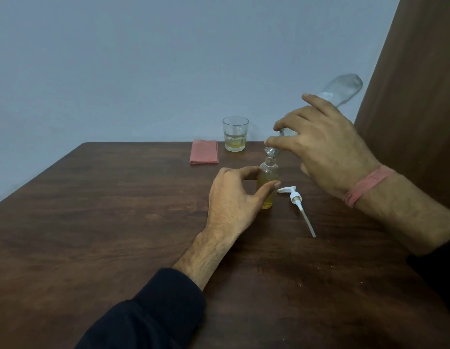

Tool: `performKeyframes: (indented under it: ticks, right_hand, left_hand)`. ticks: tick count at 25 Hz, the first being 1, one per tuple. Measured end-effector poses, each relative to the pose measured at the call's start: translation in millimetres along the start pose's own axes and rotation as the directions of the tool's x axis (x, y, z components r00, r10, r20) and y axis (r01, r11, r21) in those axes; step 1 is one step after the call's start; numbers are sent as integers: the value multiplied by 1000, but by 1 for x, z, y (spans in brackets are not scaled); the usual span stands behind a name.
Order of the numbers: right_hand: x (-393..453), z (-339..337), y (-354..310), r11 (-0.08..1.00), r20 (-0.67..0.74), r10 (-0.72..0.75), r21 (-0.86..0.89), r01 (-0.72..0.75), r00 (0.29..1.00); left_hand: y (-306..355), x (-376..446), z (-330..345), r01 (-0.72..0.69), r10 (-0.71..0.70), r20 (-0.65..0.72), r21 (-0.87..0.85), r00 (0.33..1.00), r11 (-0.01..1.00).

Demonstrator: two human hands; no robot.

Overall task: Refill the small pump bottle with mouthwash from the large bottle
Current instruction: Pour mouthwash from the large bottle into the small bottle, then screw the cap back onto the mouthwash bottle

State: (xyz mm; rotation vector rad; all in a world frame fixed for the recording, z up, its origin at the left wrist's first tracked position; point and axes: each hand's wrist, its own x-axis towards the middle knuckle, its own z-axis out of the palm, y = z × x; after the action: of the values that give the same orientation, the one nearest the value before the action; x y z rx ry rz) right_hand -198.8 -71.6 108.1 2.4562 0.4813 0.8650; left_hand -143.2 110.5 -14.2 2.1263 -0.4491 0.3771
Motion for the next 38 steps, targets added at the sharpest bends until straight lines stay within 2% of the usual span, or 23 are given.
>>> performKeyframes:
  ticks: [2, 3, 5, 7, 10, 11, 13, 14, 17, 19, 21, 23, 27, 29, 31, 32, 34, 36, 38]
  right_hand:
    - [-17, 7, -7, 956, -72, 217, 219, -196, 974]
    - [-27, 12, -12, 893, -81, 346, 333, -302, 935]
    - [-47, 25, -18, 714, -47, 579, 512, -478, 814]
    - [-64, 39, -15, 493, 43, 751, 628, -603, 659]
    - [-84, 53, -3, 226, 118, 882, 744, -628, 457]
    - [-90, 56, 0, 164, 134, 900, 778, -606, 415]
    - [-98, 61, 2, 95, 153, 910, 828, -553, 384]
    - [-100, 62, 2, 88, 155, 906, 841, -534, 394]
    - [-105, 71, 0, 113, 173, 859, 854, -508, 481]
    - [-108, 77, -1, 118, 207, 831, 841, -527, 516]
    - [-111, 83, -1, 118, 212, 828, 839, -531, 519]
    - [-116, 86, 4, 63, 228, 829, 869, -491, 510]
    - [-118, 92, 7, 8, 246, 790, 912, -411, 561]
    - [-119, 92, 8, 3, 232, 797, 921, -388, 557]
    - [-119, 89, 10, 31, 203, 827, 915, -403, 524]
    - [-118, 85, 10, 78, 161, 853, 902, -425, 497]
    - [-118, 78, 9, 291, -46, 880, 840, -458, 473]
    - [-116, 71, 3, 540, -286, 796, 732, -415, 533]
    - [-107, 61, -6, 691, -429, 667, 661, -291, 610]
  left_hand:
    - [-1, 0, 1, -22, 22, -9, 5, 1000, 1000]
    - [-1, 0, 1, -32, 32, -18, -6, 999, 999]
    - [-1, 1, 1, -37, 36, -33, -30, 999, 999]
    - [0, 1, 0, -27, 26, -36, -22, 999, 999]
    - [3, 0, 1, -42, 42, -32, 10, 999, 999]
    - [4, 0, 0, -46, 47, -27, 20, 999, 999]
    - [6, 0, -1, -42, 42, -7, 30, 999, 999]
    - [7, 1, -2, -39, 39, 0, 29, 999, 999]
    - [9, -3, -4, -36, 36, 9, 10, 999, 999]
    - [7, -3, -13, -19, 19, 63, 10, 998, 1000]
    - [-1, -2, -29, 27, -31, 168, 24, 985, 999]
    - [-12, -3, -46, 49, -69, 257, 81, 964, 995]
    - [-31, -21, -66, 51, -141, 237, 348, 961, 936]
    - [-33, -26, -69, 41, -137, 227, 383, 964, 923]
    - [-33, -28, -69, 36, -119, 202, 375, 972, 926]
    - [-33, -28, -69, 30, -110, 192, 380, 975, 924]
    - [-30, -27, -66, 12, -98, 198, 395, 975, 919]
    - [-26, -28, -65, 9, -99, 209, 392, 973, 920]
    - [-24, -30, -66, 28, -103, 188, 367, 977, 930]
